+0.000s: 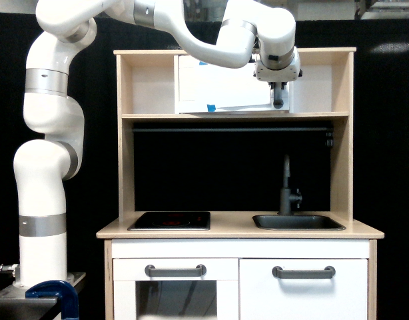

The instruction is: Open the oven door

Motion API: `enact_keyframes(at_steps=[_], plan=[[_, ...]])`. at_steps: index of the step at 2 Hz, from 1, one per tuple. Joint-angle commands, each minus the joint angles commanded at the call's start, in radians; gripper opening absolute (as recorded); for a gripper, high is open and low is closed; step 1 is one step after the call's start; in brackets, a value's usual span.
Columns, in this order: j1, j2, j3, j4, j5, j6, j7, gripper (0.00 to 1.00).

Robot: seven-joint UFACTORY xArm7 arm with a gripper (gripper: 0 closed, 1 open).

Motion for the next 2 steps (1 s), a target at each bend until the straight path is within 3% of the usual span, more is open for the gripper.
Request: enact_keyframes(at_steps=[1,2], plan=[[-0.002,-0.007,0.001,-0.004,-0.001,0.001,0.003,1.0],[-0.007,0.043,0.003,0.035,-0.001,0.002,-0.009,1.0]])
